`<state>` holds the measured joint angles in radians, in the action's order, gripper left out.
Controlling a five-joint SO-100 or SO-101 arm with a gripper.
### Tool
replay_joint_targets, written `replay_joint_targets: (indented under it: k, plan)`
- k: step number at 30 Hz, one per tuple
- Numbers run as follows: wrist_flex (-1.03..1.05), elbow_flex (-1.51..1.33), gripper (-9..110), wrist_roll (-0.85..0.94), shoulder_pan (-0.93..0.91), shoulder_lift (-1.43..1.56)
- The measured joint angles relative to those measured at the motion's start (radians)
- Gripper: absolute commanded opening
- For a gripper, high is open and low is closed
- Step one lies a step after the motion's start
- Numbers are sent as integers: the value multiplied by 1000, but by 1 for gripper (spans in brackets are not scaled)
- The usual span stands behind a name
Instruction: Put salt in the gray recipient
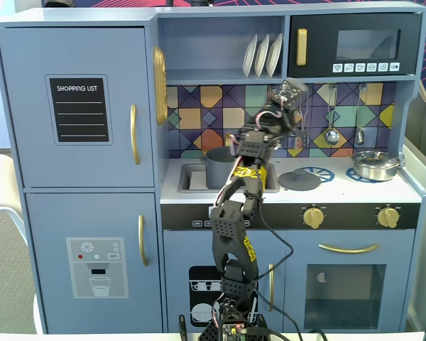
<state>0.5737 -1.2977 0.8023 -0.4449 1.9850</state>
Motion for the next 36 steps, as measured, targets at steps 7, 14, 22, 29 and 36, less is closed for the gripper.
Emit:
replay_joint_targets:
  k: [7,14,22,29,36]
  plan:
    - [67,-2,0,-592,222,12]
    - [64,-2,0,-1154,362,-52]
    - [31,-2,0,-1634,422,-109]
    - [-58,-2,0,-1720,488,-112]
    - [20,-12,0,-1781,469,-112]
